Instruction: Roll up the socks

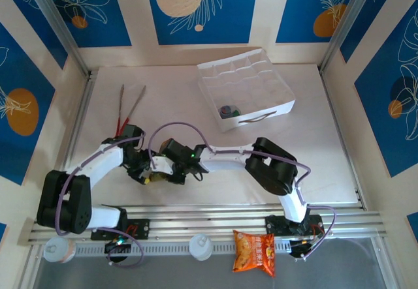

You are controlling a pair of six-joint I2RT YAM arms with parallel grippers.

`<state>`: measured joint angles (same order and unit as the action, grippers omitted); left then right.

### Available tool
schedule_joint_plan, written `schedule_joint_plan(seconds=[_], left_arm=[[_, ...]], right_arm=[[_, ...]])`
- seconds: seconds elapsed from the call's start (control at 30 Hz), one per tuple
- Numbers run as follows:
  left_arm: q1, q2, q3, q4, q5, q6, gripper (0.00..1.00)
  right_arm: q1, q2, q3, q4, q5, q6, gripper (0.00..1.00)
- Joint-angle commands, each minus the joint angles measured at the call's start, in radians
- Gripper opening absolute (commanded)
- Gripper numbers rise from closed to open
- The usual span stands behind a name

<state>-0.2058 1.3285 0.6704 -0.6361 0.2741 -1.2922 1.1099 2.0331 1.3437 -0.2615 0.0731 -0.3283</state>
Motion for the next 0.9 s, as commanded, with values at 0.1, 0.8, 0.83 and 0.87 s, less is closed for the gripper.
schedule_joint_plan(seconds=[0.1,0.8,0.83,0.87], left_arm=[[0.028,-0.073,-0.007,-0.115,0.059,-0.002,0.76],[0.122,0.209,0.005,-0.042,0.253,0.015,0.54],[0.126,0.227,0.026,-0.053,0.254,0.015,0.55],[0.131,0.239,0.041,-0.052,0.259,0.009,0.57]], right_arm=[[-0.050,0.169,0.022,-0.308,-0.109,0.165,0.00],[-0.053,0.195,0.055,-0.328,-0.062,0.216,0.00],[-0.049,0.193,0.053,-0.325,-0.042,0.216,0.00],[-0.048,0.193,0.053,-0.327,-0.028,0.219,0.00]])
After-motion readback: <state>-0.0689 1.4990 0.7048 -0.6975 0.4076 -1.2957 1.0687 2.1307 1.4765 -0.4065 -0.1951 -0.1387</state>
